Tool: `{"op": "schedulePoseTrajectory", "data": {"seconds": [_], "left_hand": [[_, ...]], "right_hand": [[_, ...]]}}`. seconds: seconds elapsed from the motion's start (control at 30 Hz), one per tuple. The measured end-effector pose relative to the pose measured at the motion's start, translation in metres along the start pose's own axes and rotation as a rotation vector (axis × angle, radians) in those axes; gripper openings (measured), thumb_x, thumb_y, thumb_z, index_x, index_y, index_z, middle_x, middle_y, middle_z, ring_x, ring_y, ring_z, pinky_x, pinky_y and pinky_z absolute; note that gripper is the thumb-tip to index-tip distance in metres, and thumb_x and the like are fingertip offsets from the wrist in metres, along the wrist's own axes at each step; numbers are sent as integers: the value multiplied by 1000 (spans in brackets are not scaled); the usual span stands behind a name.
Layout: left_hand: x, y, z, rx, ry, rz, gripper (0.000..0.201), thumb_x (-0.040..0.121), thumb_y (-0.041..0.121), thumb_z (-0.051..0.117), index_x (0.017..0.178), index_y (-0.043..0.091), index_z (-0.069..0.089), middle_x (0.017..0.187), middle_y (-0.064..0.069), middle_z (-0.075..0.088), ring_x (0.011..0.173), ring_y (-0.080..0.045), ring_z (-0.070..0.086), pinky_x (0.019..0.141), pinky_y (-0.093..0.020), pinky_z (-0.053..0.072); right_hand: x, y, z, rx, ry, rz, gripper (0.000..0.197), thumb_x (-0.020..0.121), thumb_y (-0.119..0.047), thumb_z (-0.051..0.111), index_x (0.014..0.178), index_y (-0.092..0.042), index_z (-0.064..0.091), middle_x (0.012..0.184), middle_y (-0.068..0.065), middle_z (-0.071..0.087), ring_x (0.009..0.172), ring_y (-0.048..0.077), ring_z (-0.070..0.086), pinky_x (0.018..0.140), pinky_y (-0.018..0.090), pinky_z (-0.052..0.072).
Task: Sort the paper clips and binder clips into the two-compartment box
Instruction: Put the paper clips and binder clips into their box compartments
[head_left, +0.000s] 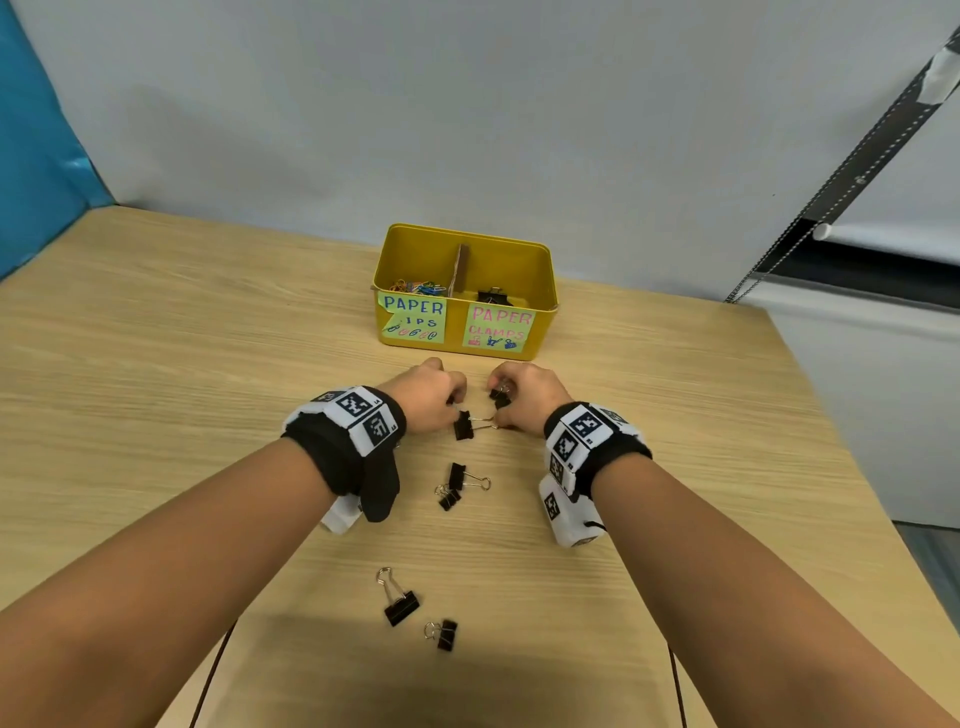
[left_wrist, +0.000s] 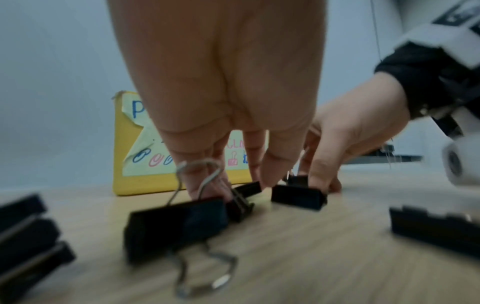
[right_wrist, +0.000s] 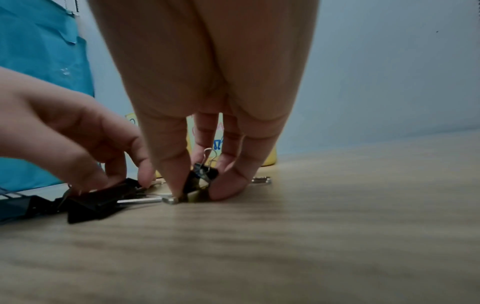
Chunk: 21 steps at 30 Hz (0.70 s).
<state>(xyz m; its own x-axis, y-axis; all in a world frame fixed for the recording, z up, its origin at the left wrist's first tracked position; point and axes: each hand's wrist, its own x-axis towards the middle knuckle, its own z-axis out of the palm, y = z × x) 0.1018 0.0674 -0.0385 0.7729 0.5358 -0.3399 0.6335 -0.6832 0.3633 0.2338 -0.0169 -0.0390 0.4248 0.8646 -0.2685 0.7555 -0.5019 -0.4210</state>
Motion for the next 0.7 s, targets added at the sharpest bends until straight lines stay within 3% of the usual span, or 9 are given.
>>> {"op": "schedulePoseTrajectory", "data": {"seconds": [0.13,0.23,0.33,0.4,0.5,0.57,0.63,0.7], "left_hand": [[-2,10,2,61,-71,-20,69,68,66,62,117,18,51,116,-8,43,109,-24,46,95,-41,46],[-2,12,13,104,-26,7,62,69,55,70,114,18,51,118,-10,43,112,-26,45,94,-39,47],[0,10,13,49,-10,8,46,75,42,69,110,17,52,117,-11,42,109,-27,46,92,-38,47],[2,10,11,38,-18,24,45,75,38,70,110,16,52,116,-11,42,101,-25,47,91,-37,47],[0,6,8,9,-28,53,44,73,37,73,106,16,52,107,-7,43,89,-22,47,86,-36,49],[-4,-2,7,-42,-12,73,42,72,39,73,103,19,53,102,-4,44,89,-22,51,84,-36,50],[-9,-10,3,-127,61,110,40,72,39,74,102,20,54,97,1,48,88,-18,52,76,-29,48],[-15,-14,-7,-253,156,146,36,74,34,74,102,18,56,87,9,51,77,-8,51,64,-19,40]], "right_hand": [[0,1,5,105,31,46,43,70,-8,74,110,-15,62,95,1,53,86,17,51,73,24,43],[1,2,7,159,25,59,45,68,-7,75,109,-15,62,92,1,54,83,17,53,72,27,48],[1,2,6,249,5,78,46,66,-5,76,108,-17,61,94,3,55,80,20,58,79,36,58],[-1,3,4,317,-9,97,45,67,-2,75,108,-16,61,91,3,55,72,20,61,74,38,60],[-6,5,4,394,3,114,43,69,0,73,109,-14,61,84,1,53,65,17,58,69,34,58],[-14,3,4,380,99,68,41,70,-3,73,107,-16,63,97,4,56,76,17,57,75,33,57],[-25,-6,-3,335,233,-65,40,74,-4,71,111,-16,62,108,1,54,89,11,52,80,20,48],[-28,-21,-22,340,358,-178,39,78,-6,69,116,-15,60,111,-4,51,95,6,49,81,11,42]]}}
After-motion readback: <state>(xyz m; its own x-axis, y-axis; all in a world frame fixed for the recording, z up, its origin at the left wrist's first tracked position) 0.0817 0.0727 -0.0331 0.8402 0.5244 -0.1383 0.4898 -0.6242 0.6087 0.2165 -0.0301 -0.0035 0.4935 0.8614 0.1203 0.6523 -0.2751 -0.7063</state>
